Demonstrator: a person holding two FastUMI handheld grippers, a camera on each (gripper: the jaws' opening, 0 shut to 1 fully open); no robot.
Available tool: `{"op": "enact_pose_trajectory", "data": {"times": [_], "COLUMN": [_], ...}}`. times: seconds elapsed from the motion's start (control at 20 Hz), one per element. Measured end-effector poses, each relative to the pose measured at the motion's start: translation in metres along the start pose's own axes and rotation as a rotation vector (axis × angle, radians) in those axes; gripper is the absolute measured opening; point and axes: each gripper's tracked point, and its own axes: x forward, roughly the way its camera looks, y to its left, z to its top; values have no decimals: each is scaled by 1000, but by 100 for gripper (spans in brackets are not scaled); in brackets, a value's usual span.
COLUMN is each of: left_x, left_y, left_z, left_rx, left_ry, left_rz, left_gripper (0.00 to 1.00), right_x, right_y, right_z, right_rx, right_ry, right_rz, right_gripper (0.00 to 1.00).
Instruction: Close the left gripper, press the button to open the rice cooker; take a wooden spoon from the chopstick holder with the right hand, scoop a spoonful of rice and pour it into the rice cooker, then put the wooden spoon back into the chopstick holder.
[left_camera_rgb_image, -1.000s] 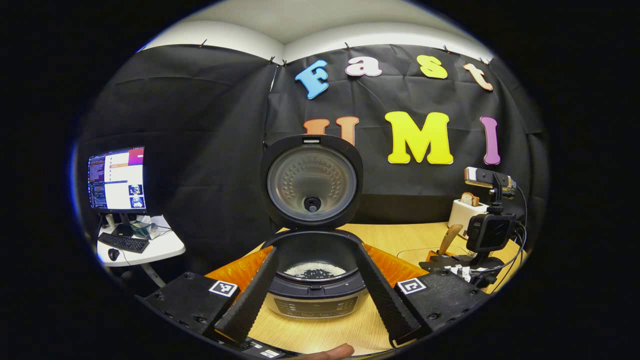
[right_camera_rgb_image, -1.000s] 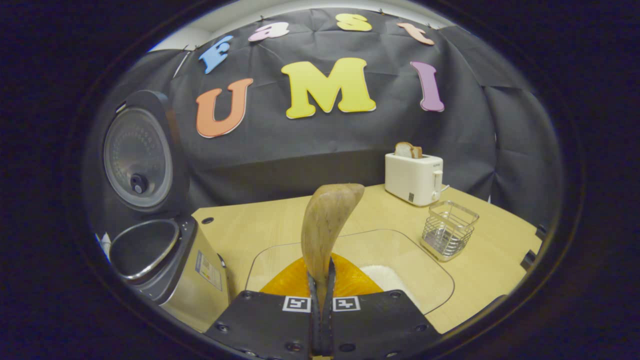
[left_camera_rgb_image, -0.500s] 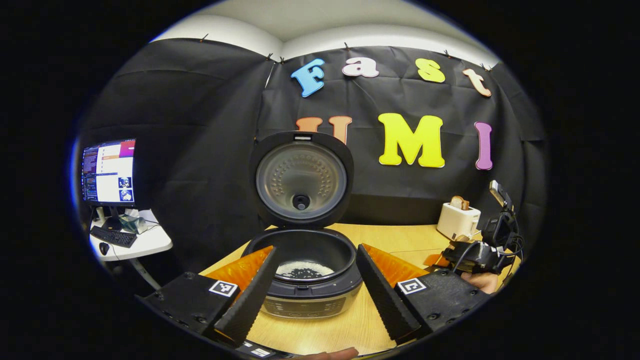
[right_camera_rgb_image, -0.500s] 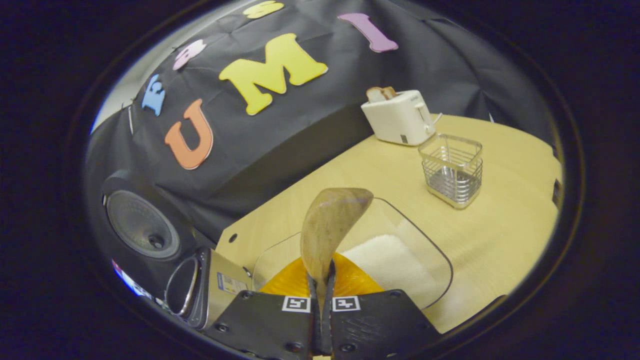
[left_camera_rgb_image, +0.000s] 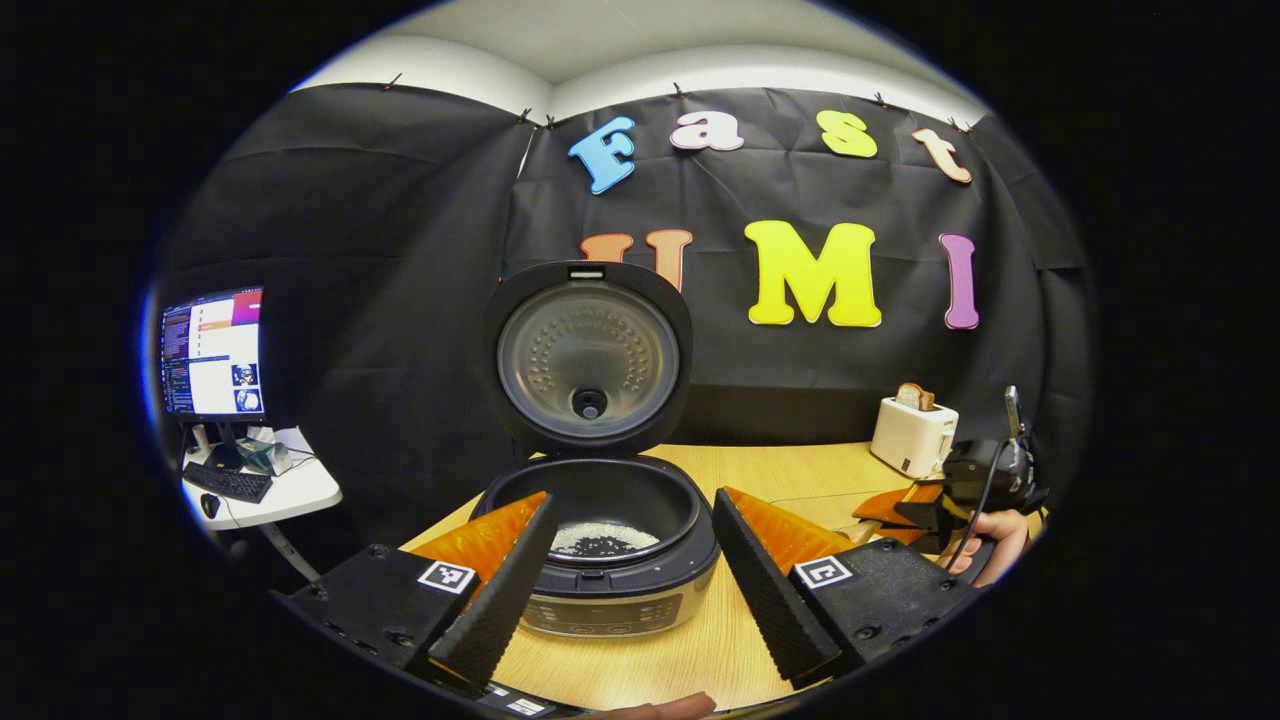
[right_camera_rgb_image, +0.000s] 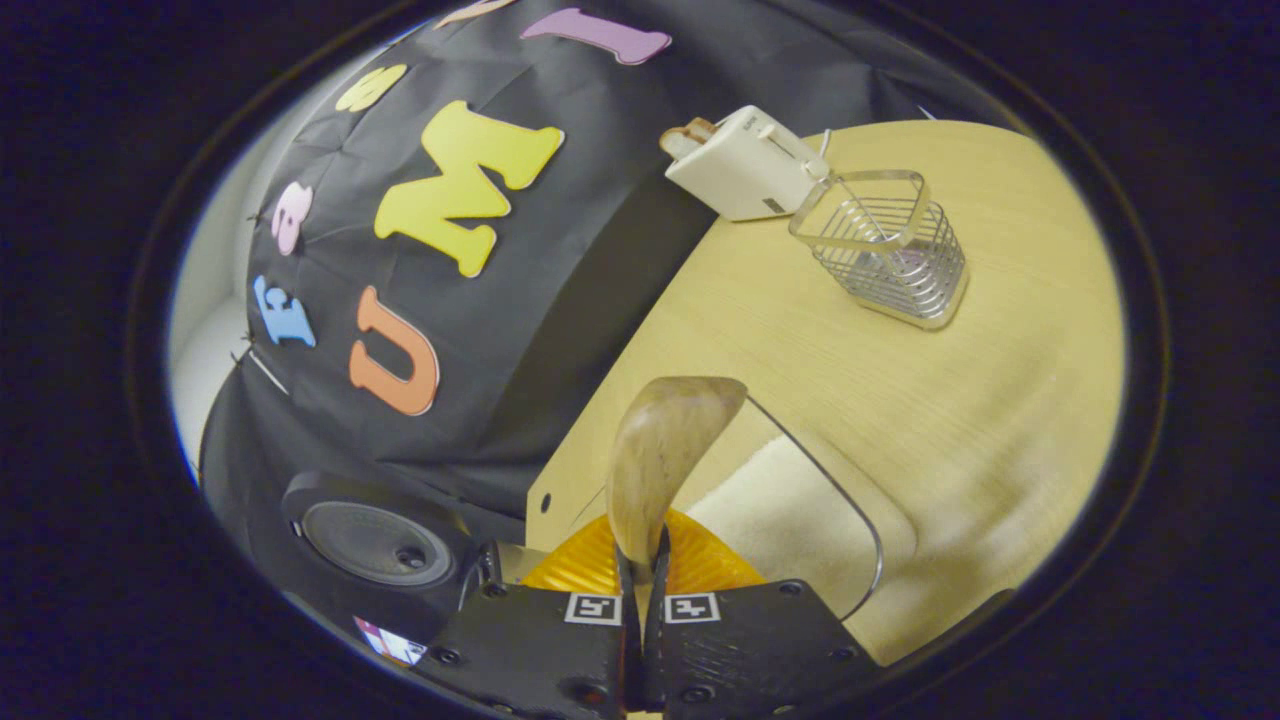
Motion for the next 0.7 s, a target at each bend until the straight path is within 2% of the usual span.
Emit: {"op": "enact_pose_trajectory", "data": {"times": [0.55,0.7], "left_x": [1,0], "left_y": [11,10], "left_z": [1,2], "left_rx": [-21,-24], "left_ry": [-2,-6], "left_rz": [26,25], "left_gripper": [100,100], "right_x": [-19,-18], "right_y": [-6,-3], "right_z": [27,28], "right_rx": [429,487], "right_ry": [114,150], "right_rz": [141,175], "right_gripper": [1,1]}}
